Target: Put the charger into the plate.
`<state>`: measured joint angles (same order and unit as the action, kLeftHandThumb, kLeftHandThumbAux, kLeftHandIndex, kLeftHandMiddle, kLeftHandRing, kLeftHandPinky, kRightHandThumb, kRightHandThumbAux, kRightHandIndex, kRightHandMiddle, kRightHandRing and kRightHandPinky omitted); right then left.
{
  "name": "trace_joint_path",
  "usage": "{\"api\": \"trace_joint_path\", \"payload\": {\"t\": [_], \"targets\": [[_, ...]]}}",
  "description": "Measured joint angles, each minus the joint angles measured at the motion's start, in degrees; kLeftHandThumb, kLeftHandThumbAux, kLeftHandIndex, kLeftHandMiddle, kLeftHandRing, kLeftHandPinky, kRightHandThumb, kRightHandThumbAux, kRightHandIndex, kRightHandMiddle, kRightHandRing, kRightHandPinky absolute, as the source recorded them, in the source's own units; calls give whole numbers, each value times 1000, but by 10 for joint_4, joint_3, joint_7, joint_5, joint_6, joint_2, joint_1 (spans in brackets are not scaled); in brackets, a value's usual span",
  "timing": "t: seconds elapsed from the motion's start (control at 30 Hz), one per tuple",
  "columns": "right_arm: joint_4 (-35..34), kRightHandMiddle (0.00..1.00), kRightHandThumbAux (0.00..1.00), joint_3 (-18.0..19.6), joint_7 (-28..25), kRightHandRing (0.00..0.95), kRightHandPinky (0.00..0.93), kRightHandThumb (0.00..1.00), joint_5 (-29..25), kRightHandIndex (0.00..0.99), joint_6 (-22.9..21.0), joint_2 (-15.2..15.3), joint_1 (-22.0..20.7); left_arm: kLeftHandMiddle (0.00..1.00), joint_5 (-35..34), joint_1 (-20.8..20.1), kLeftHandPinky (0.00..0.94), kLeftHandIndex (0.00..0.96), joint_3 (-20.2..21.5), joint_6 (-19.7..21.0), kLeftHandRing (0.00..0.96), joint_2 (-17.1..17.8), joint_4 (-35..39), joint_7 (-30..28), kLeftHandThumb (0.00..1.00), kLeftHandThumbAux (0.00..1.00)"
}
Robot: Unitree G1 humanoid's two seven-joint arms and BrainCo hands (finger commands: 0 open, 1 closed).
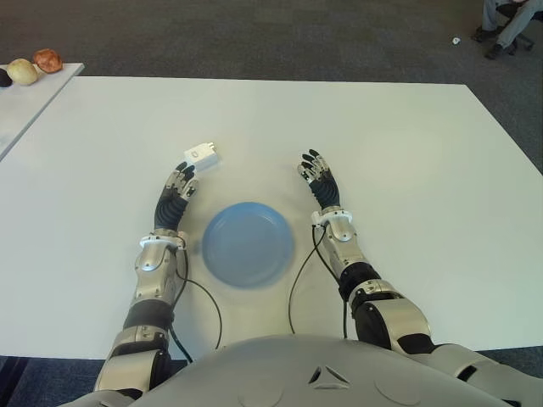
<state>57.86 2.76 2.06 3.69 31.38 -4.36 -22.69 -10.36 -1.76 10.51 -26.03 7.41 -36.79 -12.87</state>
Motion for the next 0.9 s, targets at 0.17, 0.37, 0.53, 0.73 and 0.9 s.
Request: {"api": "trace_joint_path", "payload": {"t": [0.17, 0.37, 0.53, 0.73, 0.9], "targets": [[0, 167, 533, 2, 0, 127, 93, 0, 0, 82, 0, -1, -1, 113, 0, 0, 0, 0, 0, 0, 71, 0, -1, 0, 0, 539], [1, 170, 525, 3, 0, 130, 89, 0, 0, 82, 0, -1, -1, 111, 1, 0, 3, 3, 0, -1, 72, 0, -1, 0, 0, 565], [3, 172, 522, 3, 0, 131, 94, 0, 1, 83, 0, -1, -2, 108, 2, -2, 29, 8, 0, 0, 74, 2, -3, 0, 0, 590], [1, 174, 522, 3, 0, 132, 99, 0, 1, 86, 0, -2, -1, 115, 0, 1, 105, 16, 3, 26, 98, 7, 15, 5, 1, 632], [0, 176, 530, 3, 0, 135, 110, 0, 1, 86, 0, -3, 0, 113, -1, 21, 125, 28, 8, 67, 102, 7, 70, 26, 47, 671]]}}
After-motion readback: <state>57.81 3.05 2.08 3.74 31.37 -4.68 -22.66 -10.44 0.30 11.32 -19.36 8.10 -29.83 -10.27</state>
